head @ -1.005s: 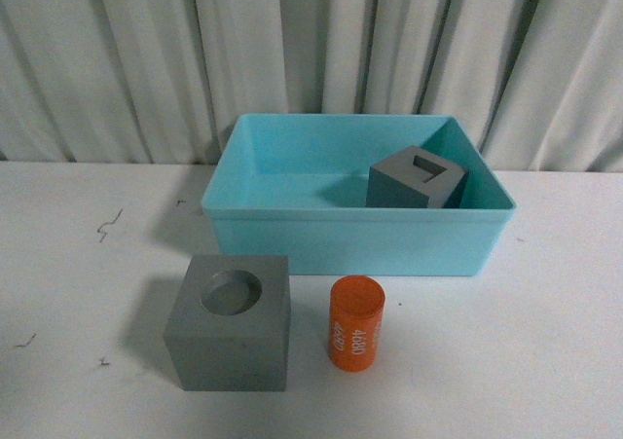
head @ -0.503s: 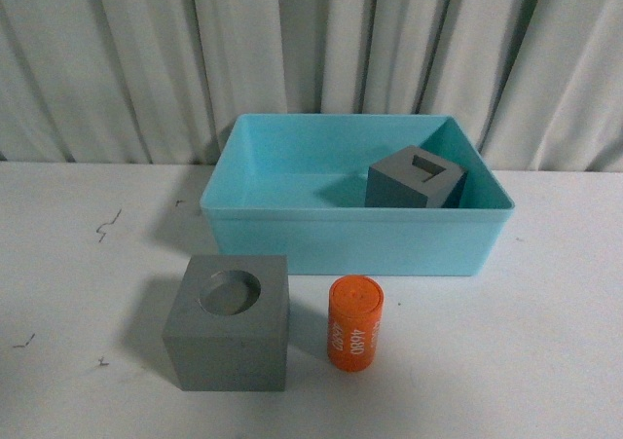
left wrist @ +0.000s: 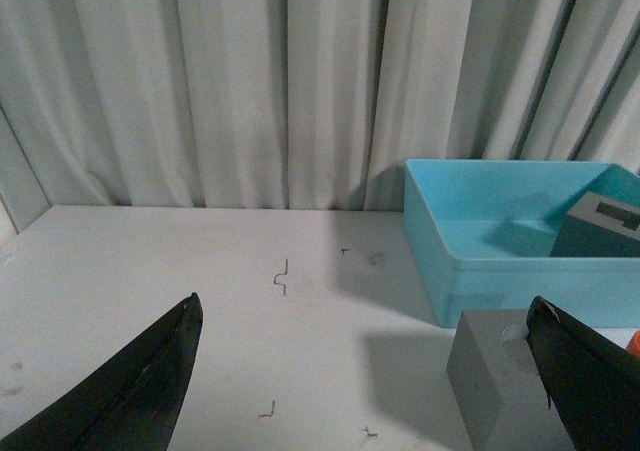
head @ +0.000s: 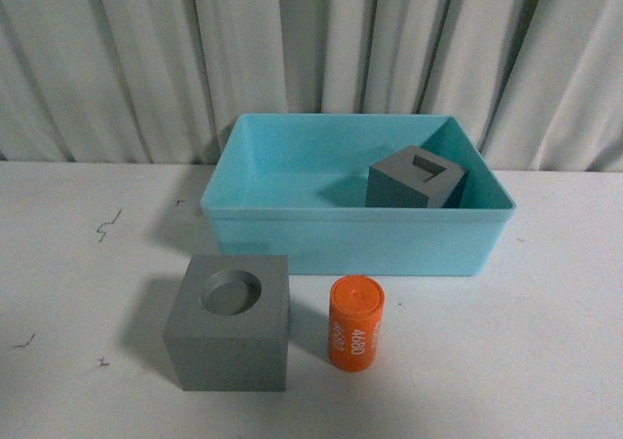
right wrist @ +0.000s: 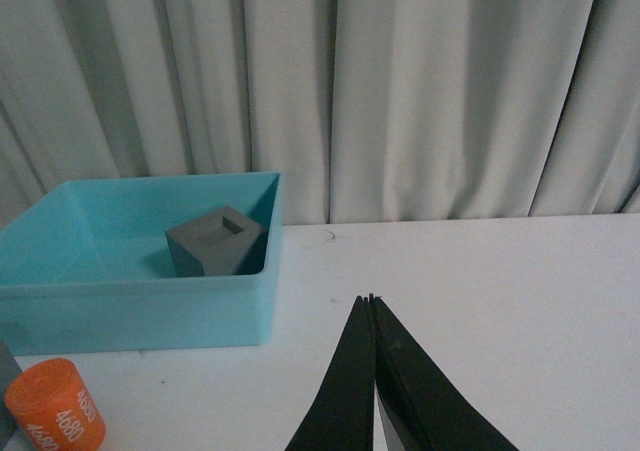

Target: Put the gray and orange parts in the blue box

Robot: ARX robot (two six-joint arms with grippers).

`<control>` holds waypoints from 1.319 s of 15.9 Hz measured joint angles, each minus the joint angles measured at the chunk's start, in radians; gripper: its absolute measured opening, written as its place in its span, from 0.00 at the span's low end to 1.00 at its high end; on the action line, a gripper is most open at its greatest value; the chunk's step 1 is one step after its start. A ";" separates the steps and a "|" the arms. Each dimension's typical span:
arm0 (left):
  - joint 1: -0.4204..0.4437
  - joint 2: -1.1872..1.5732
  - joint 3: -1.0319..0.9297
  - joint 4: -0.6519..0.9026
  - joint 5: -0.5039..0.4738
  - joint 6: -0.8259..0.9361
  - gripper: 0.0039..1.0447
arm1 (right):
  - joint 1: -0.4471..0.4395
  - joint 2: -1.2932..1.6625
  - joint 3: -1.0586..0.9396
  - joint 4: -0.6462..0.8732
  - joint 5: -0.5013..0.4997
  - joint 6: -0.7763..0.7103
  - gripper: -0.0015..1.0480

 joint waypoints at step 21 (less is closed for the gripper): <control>0.000 0.000 0.000 0.000 0.000 0.000 0.94 | 0.000 -0.356 0.000 -0.362 -0.001 0.000 0.83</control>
